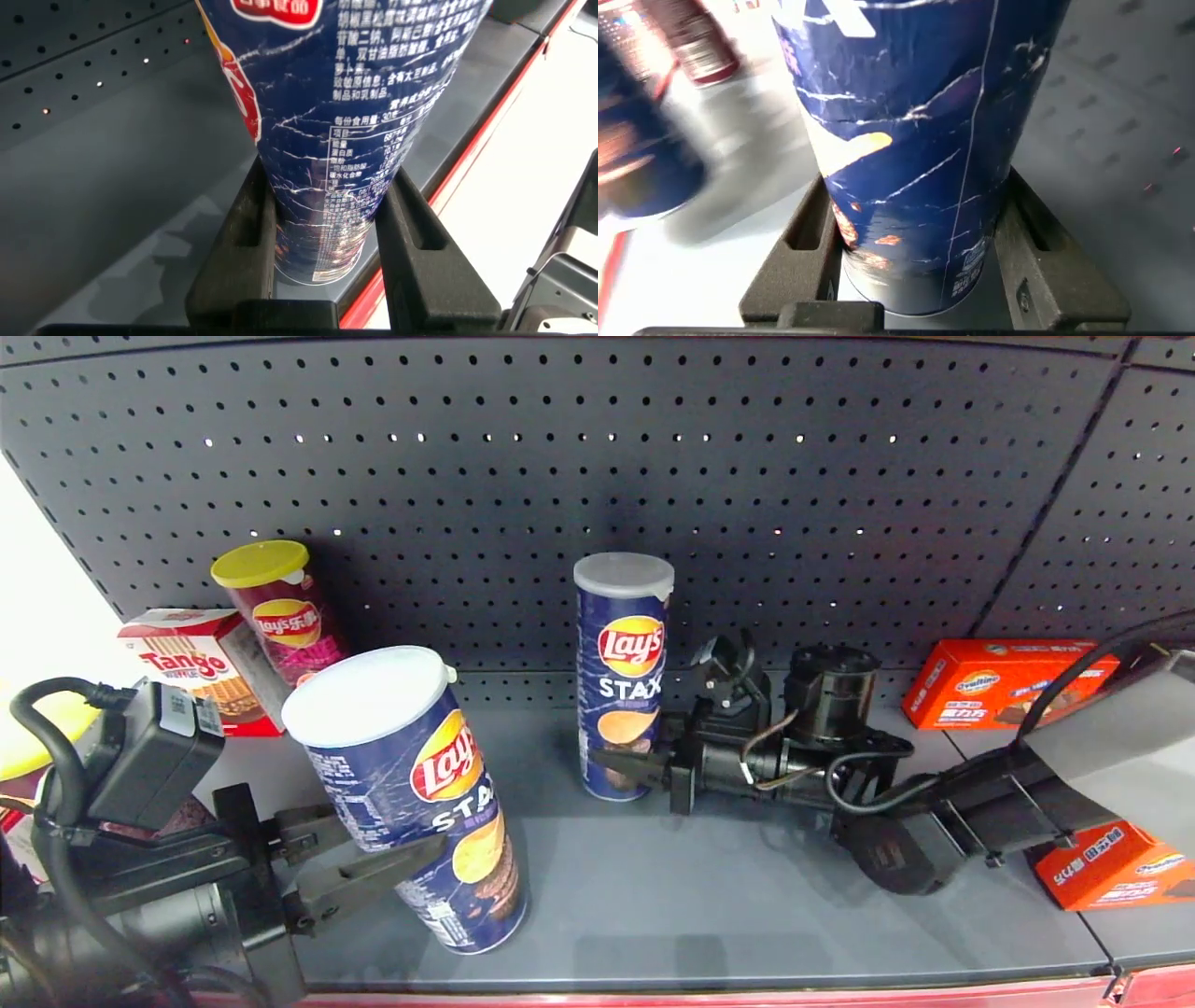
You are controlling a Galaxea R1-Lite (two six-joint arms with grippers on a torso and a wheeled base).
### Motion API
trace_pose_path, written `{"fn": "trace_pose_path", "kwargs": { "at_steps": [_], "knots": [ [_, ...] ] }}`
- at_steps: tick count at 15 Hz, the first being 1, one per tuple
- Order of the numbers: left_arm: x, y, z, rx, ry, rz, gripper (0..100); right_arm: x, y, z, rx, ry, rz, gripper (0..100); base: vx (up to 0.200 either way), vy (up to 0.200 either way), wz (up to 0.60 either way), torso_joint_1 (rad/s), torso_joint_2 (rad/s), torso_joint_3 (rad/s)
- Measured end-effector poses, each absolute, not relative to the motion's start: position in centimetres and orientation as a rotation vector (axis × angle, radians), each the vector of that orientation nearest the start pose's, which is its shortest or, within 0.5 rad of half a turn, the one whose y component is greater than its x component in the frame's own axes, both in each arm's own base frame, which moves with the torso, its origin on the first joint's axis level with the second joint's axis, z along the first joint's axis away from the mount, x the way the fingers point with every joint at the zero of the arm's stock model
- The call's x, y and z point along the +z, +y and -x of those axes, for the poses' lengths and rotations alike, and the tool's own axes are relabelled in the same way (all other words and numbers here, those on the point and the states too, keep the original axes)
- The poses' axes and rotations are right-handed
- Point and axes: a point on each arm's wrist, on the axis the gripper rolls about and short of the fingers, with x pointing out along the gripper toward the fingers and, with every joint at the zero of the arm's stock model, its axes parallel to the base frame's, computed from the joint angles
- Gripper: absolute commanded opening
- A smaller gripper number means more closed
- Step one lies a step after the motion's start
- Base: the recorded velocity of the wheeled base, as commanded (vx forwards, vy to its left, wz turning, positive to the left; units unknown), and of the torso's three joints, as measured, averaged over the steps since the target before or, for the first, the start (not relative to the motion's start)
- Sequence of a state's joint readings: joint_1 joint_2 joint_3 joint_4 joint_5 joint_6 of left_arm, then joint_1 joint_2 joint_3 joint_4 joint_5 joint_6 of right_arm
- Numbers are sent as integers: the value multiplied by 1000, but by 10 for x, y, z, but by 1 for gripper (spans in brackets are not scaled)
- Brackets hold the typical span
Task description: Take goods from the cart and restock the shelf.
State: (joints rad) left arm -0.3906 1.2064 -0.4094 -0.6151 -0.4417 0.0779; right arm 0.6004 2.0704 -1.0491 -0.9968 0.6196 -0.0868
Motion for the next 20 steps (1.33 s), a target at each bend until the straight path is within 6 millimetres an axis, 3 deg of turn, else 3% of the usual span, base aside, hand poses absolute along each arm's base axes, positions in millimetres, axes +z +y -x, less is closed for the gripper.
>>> {"fn": "trace_pose_path", "kwargs": {
  "at_steps": [4, 9, 12, 20],
  "knots": [
    [192, -71, -152, -826, 147, -68, 0, 142, 221, -266, 1220, -45, 77, 0, 0, 0, 0, 0, 0, 0],
    [192, -71, -153, -821, 147, -68, 0, 134, 198, -225, 1221, -42, 77, 0, 0, 0, 0, 0, 0, 0],
    [193, -71, -153, -819, 147, -68, 0, 125, 192, -216, 1223, -22, 80, 0, 0, 0, 0, 0, 0, 0],
    [189, -70, -152, -816, 160, -68, 0, 109, 193, -218, 1225, 14, 121, 0, 0, 0, 0, 0, 0, 0]
  ]
}}
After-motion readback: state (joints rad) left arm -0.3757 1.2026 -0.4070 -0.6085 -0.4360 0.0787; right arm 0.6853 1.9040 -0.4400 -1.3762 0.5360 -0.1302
